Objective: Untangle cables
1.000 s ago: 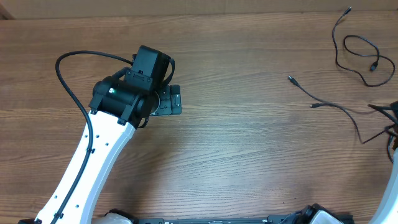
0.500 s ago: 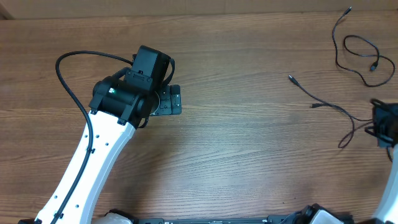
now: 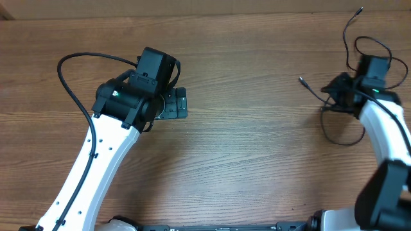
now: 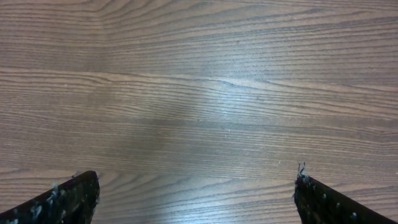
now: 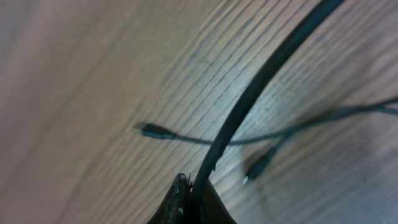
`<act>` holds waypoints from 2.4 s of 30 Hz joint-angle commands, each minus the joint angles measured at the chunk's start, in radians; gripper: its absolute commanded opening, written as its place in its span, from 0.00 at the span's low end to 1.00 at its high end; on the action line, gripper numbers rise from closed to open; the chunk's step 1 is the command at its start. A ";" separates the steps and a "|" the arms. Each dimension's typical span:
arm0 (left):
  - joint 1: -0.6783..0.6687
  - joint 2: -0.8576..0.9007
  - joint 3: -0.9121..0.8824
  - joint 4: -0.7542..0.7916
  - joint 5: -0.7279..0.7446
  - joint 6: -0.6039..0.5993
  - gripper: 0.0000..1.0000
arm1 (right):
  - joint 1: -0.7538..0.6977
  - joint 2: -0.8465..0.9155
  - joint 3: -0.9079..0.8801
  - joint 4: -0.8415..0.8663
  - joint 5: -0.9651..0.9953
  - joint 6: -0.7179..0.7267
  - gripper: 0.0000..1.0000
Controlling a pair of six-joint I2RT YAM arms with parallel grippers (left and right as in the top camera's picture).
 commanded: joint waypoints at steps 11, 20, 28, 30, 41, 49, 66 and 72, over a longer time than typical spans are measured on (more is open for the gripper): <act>0.005 -0.002 -0.008 -0.003 -0.017 -0.003 1.00 | 0.017 0.142 0.031 -0.006 0.112 -0.051 1.00; 0.005 -0.002 -0.008 -0.003 -0.017 -0.003 1.00 | 0.017 -0.060 0.246 -0.319 0.278 0.062 1.00; 0.005 -0.002 -0.008 -0.003 -0.017 -0.003 1.00 | 0.011 -0.168 0.352 -0.591 0.283 0.120 1.00; 0.005 -0.002 -0.008 -0.003 -0.017 -0.003 1.00 | 0.014 -0.205 0.352 -0.608 0.262 0.120 1.00; 0.005 -0.002 -0.008 -0.003 -0.017 -0.003 1.00 | 0.018 -0.620 0.352 -0.171 -0.103 0.121 1.00; 0.005 -0.002 -0.008 -0.003 -0.017 -0.003 1.00 | 0.018 -0.730 0.352 0.161 -0.111 0.115 1.00; 0.005 -0.002 -0.008 -0.003 -0.017 -0.003 1.00 | 0.146 -0.851 0.170 0.130 -0.137 -0.277 1.00; 0.005 -0.002 -0.008 -0.003 -0.017 -0.003 1.00 | 0.133 -1.035 0.039 0.135 -0.145 -0.277 1.00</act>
